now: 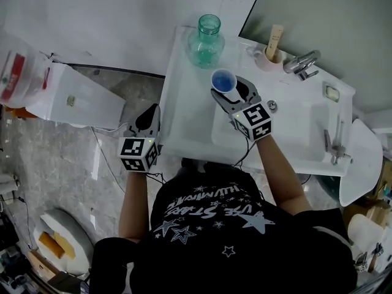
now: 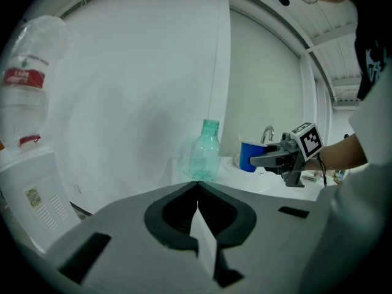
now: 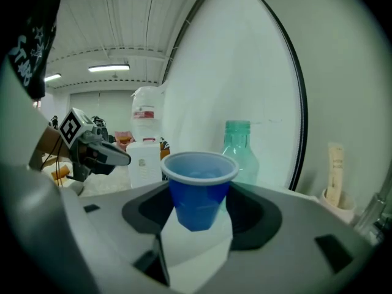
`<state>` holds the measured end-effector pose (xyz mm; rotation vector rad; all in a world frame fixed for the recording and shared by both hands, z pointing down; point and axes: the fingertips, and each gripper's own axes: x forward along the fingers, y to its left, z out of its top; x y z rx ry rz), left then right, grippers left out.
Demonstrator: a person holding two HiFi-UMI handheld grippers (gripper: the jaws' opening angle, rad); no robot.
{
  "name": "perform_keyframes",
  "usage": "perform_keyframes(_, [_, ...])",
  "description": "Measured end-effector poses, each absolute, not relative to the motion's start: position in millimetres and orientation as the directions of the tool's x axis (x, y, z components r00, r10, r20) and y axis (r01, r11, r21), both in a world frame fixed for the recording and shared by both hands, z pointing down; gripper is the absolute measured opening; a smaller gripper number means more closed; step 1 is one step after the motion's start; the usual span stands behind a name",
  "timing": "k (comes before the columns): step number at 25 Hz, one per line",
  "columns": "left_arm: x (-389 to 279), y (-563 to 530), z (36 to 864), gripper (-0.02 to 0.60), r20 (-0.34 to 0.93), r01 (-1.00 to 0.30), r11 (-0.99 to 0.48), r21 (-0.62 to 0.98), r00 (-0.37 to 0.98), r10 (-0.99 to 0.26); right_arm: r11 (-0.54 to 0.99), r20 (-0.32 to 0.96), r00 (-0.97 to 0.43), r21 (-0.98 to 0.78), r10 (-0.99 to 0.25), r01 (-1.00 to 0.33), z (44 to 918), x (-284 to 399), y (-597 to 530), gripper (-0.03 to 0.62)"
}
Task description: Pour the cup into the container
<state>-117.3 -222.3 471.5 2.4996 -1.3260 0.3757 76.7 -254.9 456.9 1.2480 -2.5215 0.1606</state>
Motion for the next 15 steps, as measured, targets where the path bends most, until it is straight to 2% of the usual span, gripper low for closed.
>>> perform_keyframes(15, [-96.1,-261.6,427.2,0.012,0.279,-0.83,-0.552,0.08,0.551,-0.787,0.574,0.321,-0.514,0.126,-0.795,-0.809,395.9,134.9,-301.8,0.267])
